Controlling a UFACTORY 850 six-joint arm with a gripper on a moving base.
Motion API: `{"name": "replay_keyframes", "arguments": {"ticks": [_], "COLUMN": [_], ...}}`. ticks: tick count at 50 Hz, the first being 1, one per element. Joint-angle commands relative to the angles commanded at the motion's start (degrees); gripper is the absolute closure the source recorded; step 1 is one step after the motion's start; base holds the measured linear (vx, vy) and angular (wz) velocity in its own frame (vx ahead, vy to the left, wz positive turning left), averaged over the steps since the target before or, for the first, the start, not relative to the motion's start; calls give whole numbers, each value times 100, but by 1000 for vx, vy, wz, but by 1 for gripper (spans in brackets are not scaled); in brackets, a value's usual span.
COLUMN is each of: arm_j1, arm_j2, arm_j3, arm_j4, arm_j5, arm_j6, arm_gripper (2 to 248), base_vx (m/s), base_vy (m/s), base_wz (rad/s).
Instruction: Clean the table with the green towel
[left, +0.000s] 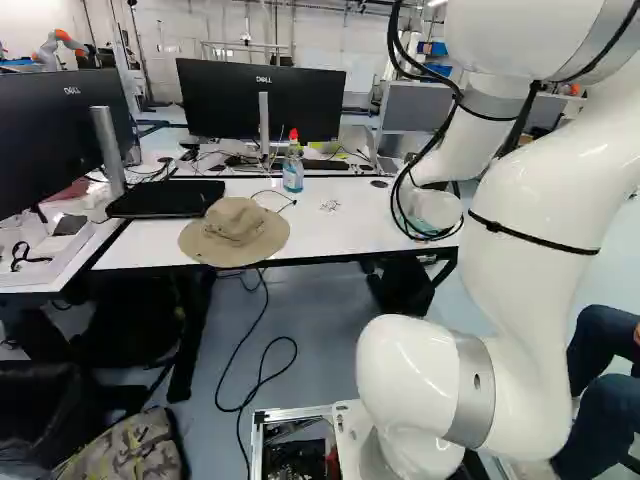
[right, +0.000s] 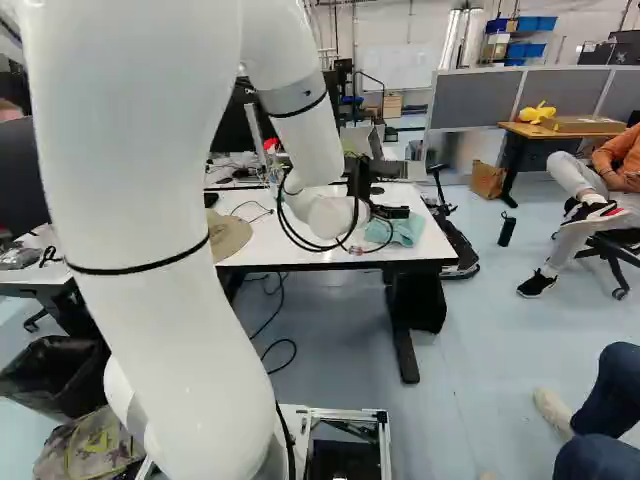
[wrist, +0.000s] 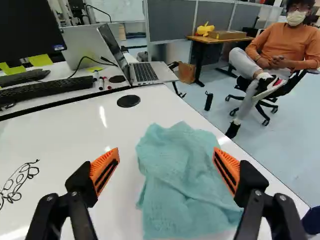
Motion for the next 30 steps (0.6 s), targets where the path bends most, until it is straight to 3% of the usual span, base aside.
{"name": "replay_keyframes", "arguments": {"ticks": [30], "arm_j1": [-255], "arm_j2": [-619], "arm_j3": [-736], "arm_j4": [0], "arm_j5": [-623], "arm_j6": [0], "arm_gripper": [3], "base_vx": [0], "base_vy": [0], "base_wz": [0]}}
